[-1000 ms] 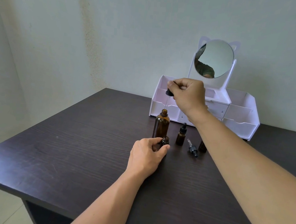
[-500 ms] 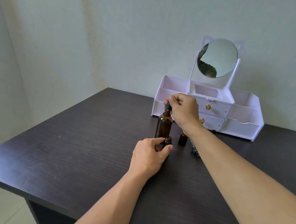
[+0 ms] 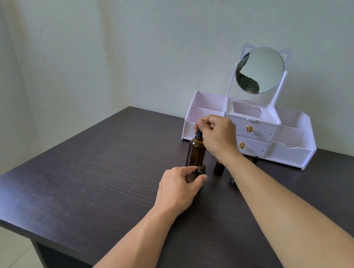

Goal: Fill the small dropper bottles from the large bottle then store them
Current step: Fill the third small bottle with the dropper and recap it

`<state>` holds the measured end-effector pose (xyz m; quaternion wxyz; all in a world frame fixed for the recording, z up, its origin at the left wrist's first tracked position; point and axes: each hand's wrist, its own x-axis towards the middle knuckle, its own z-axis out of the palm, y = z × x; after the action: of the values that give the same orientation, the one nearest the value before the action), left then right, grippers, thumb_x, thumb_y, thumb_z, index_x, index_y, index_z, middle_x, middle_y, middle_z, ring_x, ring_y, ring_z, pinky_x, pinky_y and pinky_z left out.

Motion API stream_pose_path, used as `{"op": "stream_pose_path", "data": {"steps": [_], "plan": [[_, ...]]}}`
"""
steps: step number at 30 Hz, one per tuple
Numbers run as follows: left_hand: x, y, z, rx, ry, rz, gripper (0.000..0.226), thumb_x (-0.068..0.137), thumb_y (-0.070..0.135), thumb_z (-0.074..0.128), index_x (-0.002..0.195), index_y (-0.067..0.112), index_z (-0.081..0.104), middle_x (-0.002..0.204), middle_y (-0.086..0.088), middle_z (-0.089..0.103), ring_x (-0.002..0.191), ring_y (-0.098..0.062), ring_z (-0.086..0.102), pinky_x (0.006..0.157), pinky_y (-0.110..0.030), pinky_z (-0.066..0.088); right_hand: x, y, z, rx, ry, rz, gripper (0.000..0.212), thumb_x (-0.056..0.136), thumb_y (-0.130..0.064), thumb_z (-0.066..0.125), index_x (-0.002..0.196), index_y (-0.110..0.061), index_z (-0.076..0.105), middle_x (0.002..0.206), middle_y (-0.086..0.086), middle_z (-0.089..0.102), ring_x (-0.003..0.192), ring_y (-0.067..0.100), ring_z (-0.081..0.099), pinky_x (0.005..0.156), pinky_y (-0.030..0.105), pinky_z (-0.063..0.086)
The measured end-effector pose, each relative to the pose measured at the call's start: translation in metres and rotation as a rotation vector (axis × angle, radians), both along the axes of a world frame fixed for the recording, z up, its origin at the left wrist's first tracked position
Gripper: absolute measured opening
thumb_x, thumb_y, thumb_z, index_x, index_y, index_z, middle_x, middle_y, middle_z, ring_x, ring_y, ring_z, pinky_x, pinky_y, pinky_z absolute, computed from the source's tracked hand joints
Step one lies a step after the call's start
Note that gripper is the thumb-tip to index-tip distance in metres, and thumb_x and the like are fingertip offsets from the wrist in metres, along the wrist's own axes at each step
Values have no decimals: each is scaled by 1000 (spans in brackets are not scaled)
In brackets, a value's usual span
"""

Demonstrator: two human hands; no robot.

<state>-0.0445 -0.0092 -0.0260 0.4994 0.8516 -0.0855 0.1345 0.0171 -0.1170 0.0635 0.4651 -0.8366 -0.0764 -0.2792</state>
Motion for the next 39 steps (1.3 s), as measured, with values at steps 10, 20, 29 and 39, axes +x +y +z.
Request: {"op": "stream_pose_path", "data": {"steps": [10,20,29,39], "plan": [[0,0,0,-3,7,-1,50,87,46,65,131,23,60,76,9,63,69,-5,61,77,-29,57,-1,0,1,-101,-26,-8,17,91,-12,61,83,-5,74,80,6,72,77,17,66,76,35,57],[-1,0,0,-10,-10,7,45,87,46,66,126,25,63,66,14,58,63,-2,56,69,-22,52,-6,-6,23,56,-84,50,14,91,-16,62,79,-17,68,73,1,71,75,19,71,80,41,58],[1,-1,-4,-48,-9,-8,37,87,44,66,119,28,68,62,15,58,59,-1,54,64,-20,47,-18,-14,70,219,-221,68,17,90,-16,65,90,1,70,76,7,72,68,12,71,64,19,53],[5,-2,-7,-48,-22,2,39,85,47,67,118,25,70,63,13,59,58,-2,53,61,-19,47,-46,-22,48,188,-97,136,13,88,-13,67,84,-1,71,75,13,73,65,17,70,71,28,58]]}}
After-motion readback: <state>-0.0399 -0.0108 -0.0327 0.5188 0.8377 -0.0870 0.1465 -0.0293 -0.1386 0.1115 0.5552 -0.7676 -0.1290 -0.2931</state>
